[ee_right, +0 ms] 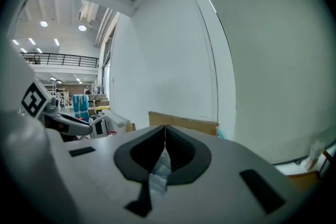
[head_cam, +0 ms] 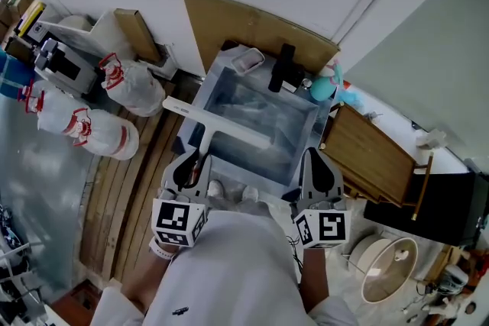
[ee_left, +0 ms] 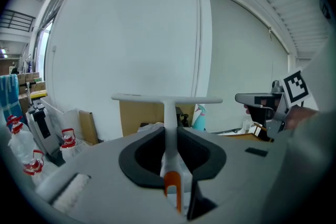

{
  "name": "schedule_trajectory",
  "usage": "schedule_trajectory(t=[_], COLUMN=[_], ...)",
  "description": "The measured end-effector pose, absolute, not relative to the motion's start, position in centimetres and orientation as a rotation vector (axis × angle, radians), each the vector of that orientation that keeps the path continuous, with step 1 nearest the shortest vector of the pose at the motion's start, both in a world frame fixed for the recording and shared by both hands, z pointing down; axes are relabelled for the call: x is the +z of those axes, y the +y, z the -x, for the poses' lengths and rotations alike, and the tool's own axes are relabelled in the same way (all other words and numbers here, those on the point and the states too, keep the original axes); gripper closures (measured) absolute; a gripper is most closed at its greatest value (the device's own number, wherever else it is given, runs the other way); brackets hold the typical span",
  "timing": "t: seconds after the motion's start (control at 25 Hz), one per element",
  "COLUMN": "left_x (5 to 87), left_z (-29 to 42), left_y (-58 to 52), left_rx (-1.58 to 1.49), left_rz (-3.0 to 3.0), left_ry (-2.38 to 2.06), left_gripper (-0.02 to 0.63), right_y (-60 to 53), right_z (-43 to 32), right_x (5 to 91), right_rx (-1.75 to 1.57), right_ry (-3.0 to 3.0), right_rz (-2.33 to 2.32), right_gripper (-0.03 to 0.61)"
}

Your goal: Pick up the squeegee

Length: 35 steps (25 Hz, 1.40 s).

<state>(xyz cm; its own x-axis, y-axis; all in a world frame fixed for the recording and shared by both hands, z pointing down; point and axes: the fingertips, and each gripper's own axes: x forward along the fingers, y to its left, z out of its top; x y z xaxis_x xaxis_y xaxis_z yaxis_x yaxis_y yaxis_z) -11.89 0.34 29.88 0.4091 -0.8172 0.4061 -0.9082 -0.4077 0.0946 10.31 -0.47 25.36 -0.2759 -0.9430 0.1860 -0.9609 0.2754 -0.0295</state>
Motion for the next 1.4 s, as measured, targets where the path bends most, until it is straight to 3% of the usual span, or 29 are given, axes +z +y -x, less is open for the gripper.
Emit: schedule_trajectory(t=[1.4], left_x=[30.4], left_z=[11.5], left_y=[-0.5], left_rx=[0.438], left_rz=[-2.386], left_ry=[-1.472], left_gripper=[0.546], right_y=[-0.8], right_z=[-9.5], right_x=[26.4], right_rx=[0.196], right_ry=[-2.378], right_rz=[-1.778], right_gripper=[0.572])
